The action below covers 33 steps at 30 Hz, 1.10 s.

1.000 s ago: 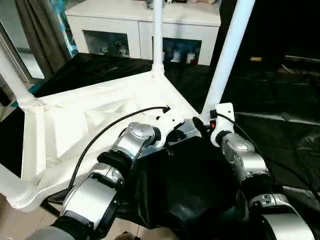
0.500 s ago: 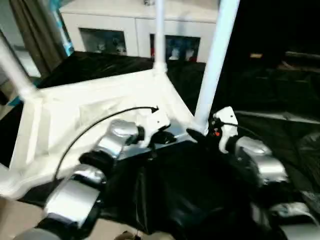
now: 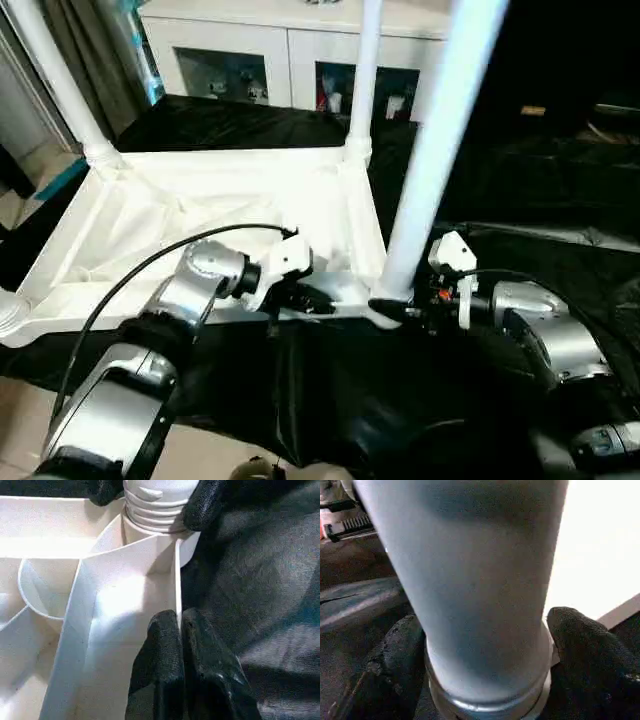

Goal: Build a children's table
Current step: Rotate leg to tighten

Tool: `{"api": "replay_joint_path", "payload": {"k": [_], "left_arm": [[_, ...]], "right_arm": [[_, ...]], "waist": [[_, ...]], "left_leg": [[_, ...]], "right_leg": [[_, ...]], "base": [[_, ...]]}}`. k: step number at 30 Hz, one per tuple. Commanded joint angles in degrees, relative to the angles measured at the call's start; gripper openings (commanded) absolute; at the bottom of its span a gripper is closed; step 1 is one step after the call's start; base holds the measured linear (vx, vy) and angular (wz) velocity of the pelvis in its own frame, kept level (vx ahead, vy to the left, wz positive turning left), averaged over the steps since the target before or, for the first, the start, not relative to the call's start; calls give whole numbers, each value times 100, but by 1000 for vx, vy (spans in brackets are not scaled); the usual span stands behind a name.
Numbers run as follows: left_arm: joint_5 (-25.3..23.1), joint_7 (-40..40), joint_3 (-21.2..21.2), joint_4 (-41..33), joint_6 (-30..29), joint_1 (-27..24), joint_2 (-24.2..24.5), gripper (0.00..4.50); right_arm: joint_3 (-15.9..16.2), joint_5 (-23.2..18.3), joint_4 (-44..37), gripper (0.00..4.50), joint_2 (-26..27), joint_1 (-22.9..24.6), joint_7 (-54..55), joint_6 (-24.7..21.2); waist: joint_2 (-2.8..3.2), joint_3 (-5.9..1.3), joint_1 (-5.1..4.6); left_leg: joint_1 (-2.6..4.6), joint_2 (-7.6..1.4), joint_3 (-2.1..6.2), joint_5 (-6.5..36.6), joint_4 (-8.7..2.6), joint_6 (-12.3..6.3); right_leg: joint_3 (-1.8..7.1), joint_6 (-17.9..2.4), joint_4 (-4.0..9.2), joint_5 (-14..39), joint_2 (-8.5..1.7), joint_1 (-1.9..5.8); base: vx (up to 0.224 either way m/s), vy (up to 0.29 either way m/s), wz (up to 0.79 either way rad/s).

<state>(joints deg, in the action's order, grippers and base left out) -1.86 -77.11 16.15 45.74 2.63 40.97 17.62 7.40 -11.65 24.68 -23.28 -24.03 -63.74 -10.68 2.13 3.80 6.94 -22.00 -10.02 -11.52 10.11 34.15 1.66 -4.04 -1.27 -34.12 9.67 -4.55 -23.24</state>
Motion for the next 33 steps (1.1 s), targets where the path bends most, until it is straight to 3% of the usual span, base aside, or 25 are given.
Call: {"api": "replay_joint_path", "payload": {"k": [1,2,5,8,10,12,13,14,15,17,20,21,25,26,27,29,31,32,33], "left_arm": [[106,-194,80,-283,-57,-27,-5,0],[115,-189,77,-311,-85,-35,-1,0],[106,4,18,-298,-106,-30,-66,0],[53,234,-17,-219,-54,2,-128,0],[-52,878,-137,40,9,137,-301,0],[-187,1881,-289,439,-134,385,-572,0],[-232,2342,-353,605,-262,500,-718,0],[-260,2689,-393,723,-340,584,-851,0],[-264,3153,-458,848,-546,694,-1060,0],[-251,3591,-520,957,-735,800,-1296,0],[-267,3786,-451,1014,-759,845,-1585,0],[-267,3786,-451,1014,-759,845,-1585,0],[-422,3722,-289,1205,-490,890,-1752,0],[-435,3720,-282,1223,-492,896,-1756,0],[-457,3694,-260,1224,-486,890,-1742,0],[-488,3583,-202,1176,-438,848,-1676,0],[-485,3541,-186,1152,-434,832,-1652,0],[-425,2993,-119,1025,-187,738,-1465,0],[-425,2993,-119,1025,-187,738,-1465,0]], "right_arm": [[80,-15,-151,336,-48,84,-70,-54],[83,-32,-166,312,-38,103,-91,-75],[59,-83,-195,299,29,186,44,-165],[32,-34,-114,281,84,203,208,-164],[-20,219,210,280,214,167,765,-144],[-271,446,782,279,567,8,1957,-169],[-465,467,1042,279,791,-86,2610,-207],[-658,426,1225,278,995,-172,3168,-293],[-863,347,1432,278,1242,-288,3771,-387],[-961,318,1602,277,1458,-396,4240,-395],[-942,331,1731,277,1775,-534,4599,-338],[-942,331,1731,277,1775,-534,4599,-338],[-598,655,1793,277,2025,-650,4323,185],[-600,642,1798,333,2042,-659,4283,232],[-619,594,1785,347,2052,-666,4221,255],[-642,450,1696,349,2009,-662,4003,277],[-631,416,1656,376,1981,-654,3924,292],[-480,374,1335,376,1675,-554,3250,314],[-480,374,1335,376,1675,-554,3250,314]], "waist": [[-49,-439,0],[-46,-443,3],[-38,-475,13],[-28,-469,20],[-36,-442,6],[-28,-418,-34],[-51,-404,-81],[-31,-390,-128],[-27,-389,-169],[-18,-387,-199],[-51,-371,-217],[-12,-365,-214],[-25,-356,-243],[-23,-369,-244],[-19,-375,-243],[-25,-385,-242],[-13,-386,-238],[-20,-380,-239],[-27,-383,-219]], "left_leg": [[145,-392,181,1397,-428,-195],[139,-394,181,1339,-423,-210],[127,-382,166,1031,-386,-344],[119,-375,162,1011,-378,-384],[128,-364,169,1221,-394,-284],[181,-350,178,1515,-407,-111],[197,-334,203,1683,-422,15],[210,-338,226,1824,-449,137],[215,-333,249,1995,-466,196],[267,-320,240,2164,-458,204],[221,-288,223,2110,-462,24],[224,-280,230,2139,-461,10],[278,-286,267,2436,-487,54],[269,-296,268,2377,-499,38],[261,-300,267,2332,-507,15],[219,-323,258,2151,-534,-66],[231,-324,246,2156,-530,-69],[235,-320,242,2175,-529,-67],[235,-308,244,2183,-524,-98]], "right_leg": [[279,-1247,403,1591,-497,272],[282,-1263,395,1499,-502,275],[275,-1384,335,958,-478,281],[267,-1406,344,938,-479,280],[262,-1328,394,1340,-487,270],[261,-1247,456,1838,-486,223],[248,-1143,490,2206,-489,233],[246,-1060,509,2449,-495,216],[229,-959,541,2615,-493,225],[232,-937,580,2628,-485,185],[242,-901,608,2561,-497,209],[235,-876,617,2664,-502,210],[196,-628,698,3176,-506,205],[205,-644,685,3047,-510,222],[205,-670,675,2960,-512,234],[214,-791,636,2542,-502,262],[222,-861,628,2466,-507,254],[221,-883,633,2480,-508,255],[212,-850,643,2507,-503,275]], "base": [[0,0,0],[0,0,0],[0,0,0],[0,0,0],[0,0,0],[0,0,0],[0,0,0],[-51,14,-4],[-51,14,-4],[0,0,0],[0,0,0],[0,0,0],[0,0,0],[0,0,0],[0,0,0],[0,0,0],[0,0,0],[0,0,0],[0,0,0]]}}
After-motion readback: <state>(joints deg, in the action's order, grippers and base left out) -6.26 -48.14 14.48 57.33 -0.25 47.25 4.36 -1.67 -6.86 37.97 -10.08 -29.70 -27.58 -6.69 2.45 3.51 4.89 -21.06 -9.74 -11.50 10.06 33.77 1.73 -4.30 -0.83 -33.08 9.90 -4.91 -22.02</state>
